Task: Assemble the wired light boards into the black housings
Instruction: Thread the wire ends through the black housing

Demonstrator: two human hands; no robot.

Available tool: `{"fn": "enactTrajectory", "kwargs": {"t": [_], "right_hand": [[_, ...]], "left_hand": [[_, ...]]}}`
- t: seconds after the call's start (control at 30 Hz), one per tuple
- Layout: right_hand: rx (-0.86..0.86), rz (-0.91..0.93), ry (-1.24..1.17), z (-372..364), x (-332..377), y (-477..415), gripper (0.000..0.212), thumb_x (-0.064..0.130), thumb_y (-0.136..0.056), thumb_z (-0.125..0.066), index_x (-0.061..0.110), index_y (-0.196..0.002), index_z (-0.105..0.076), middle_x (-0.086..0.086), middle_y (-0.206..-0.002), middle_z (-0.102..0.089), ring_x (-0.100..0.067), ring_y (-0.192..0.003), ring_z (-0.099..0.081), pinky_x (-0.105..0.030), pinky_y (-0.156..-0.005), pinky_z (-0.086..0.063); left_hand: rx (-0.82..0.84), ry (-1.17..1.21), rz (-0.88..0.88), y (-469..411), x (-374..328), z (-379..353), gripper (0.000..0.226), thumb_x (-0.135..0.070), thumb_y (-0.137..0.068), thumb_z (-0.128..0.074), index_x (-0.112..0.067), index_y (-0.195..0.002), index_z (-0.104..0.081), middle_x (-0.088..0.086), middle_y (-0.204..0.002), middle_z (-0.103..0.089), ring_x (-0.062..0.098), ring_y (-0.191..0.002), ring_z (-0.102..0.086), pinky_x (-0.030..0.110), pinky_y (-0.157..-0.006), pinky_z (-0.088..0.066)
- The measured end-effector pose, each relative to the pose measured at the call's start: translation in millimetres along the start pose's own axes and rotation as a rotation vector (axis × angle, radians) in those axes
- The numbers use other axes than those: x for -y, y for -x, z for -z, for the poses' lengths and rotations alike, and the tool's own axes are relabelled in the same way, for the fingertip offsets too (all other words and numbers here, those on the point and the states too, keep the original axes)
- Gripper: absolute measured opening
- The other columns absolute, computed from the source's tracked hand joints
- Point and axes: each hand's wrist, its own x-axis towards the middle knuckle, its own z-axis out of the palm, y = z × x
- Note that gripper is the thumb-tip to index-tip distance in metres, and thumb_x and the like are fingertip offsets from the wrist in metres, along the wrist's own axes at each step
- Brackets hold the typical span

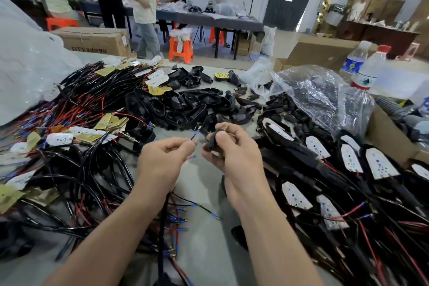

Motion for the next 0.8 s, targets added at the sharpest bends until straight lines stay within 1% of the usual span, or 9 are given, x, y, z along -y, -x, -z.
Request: {"fn": "enactTrajectory", "kwargs": {"t": [0.1,0.13,0.2,0.23,0.3,0.4,0.57,0.7,0.8], "right_hand": [[-0.061,0.035,-0.019,4,-3,-2,0.019,-0.002,-0.100,-0.051,0.011,-0.103,-0.064,-0.007,-0.083,-0.069,-0.013,-0.071,-0.064,-0.026,-0.067,-0.052],[-0.080,0.030,-0.060,5,-2,-2,0.019,-0.004,-0.100,-0.051,0.010,-0.104,-0.063,-0.008,-0.084,-0.069,-0.014,-0.070,-0.063,-0.025,-0.065,-0.051],[-0.115,0.018,-0.139,8,-1,-4,0.018,-0.004,-0.100,-0.051,0.010,-0.105,-0.061,-0.010,-0.086,-0.070,-0.017,-0.068,-0.063,-0.023,-0.060,-0.051],[-0.123,0.014,-0.173,8,-1,-5,0.018,-0.004,-0.100,-0.051,0.010,-0.105,-0.061,-0.011,-0.086,-0.070,-0.017,-0.067,-0.064,-0.022,-0.058,-0.051],[-0.118,0.011,-0.232,9,-1,-8,0.018,-0.004,-0.100,-0.052,0.011,-0.102,-0.062,-0.009,-0.084,-0.071,-0.017,-0.066,-0.065,-0.021,-0.057,-0.053],[-0.082,0.000,-0.269,12,-2,-9,0.018,-0.005,-0.100,-0.051,0.011,-0.100,-0.061,-0.008,-0.082,-0.073,-0.017,-0.069,-0.067,-0.023,-0.062,-0.056],[-0.020,-0.024,-0.267,17,-5,-7,0.018,-0.004,-0.101,-0.051,0.011,-0.102,-0.061,-0.007,-0.083,-0.074,-0.016,-0.072,-0.069,-0.027,-0.071,-0.060],[0.006,-0.012,-0.251,18,-4,-6,0.019,-0.004,-0.101,-0.051,0.012,-0.101,-0.062,-0.006,-0.084,-0.074,-0.015,-0.074,-0.068,-0.029,-0.074,-0.060],[0.029,0.010,-0.160,19,-5,-3,0.022,-0.006,-0.099,-0.052,0.012,-0.100,-0.063,-0.005,-0.083,-0.074,-0.014,-0.075,-0.068,-0.028,-0.075,-0.060]], "left_hand": [[0.033,0.001,-0.037,0,-2,0,0.020,-0.020,-0.088,-0.076,-0.037,-0.078,-0.083,-0.011,-0.055,-0.059,0.002,-0.048,-0.047,0.012,-0.050,-0.041],[0.058,-0.008,-0.048,1,-2,1,0.027,-0.017,-0.090,-0.075,-0.039,-0.078,-0.083,-0.010,-0.055,-0.059,0.002,-0.049,-0.047,0.012,-0.052,-0.042],[0.081,-0.046,-0.068,3,-2,2,0.036,-0.012,-0.090,-0.075,-0.046,-0.078,-0.081,-0.006,-0.065,-0.071,0.003,-0.056,-0.054,0.019,-0.064,-0.050],[0.086,-0.052,-0.071,4,-2,2,0.032,-0.015,-0.087,-0.077,-0.046,-0.079,-0.081,-0.004,-0.070,-0.075,0.004,-0.059,-0.057,0.024,-0.069,-0.052],[0.098,-0.049,-0.068,4,0,2,0.017,-0.027,-0.075,-0.079,-0.042,-0.082,-0.083,-0.005,-0.065,-0.072,0.005,-0.058,-0.059,0.027,-0.067,-0.049],[0.129,-0.103,-0.074,4,4,2,0.018,-0.042,-0.064,-0.076,-0.040,-0.081,-0.083,-0.007,-0.056,-0.066,0.005,-0.055,-0.057,0.024,-0.061,-0.044],[0.099,-0.181,-0.052,6,4,3,0.012,-0.040,-0.069,-0.074,-0.042,-0.077,-0.082,-0.009,-0.054,-0.064,0.002,-0.049,-0.052,0.016,-0.050,-0.038],[0.089,-0.233,-0.066,11,1,4,0.012,-0.042,-0.071,-0.072,-0.046,-0.079,-0.081,-0.009,-0.055,-0.065,0.005,-0.046,-0.048,0.019,-0.045,-0.036],[0.090,-0.265,-0.108,14,-1,5,0.012,-0.036,-0.079,-0.078,-0.047,-0.080,-0.080,-0.010,-0.053,-0.063,0.005,-0.046,-0.048,0.018,-0.044,-0.036]]}}
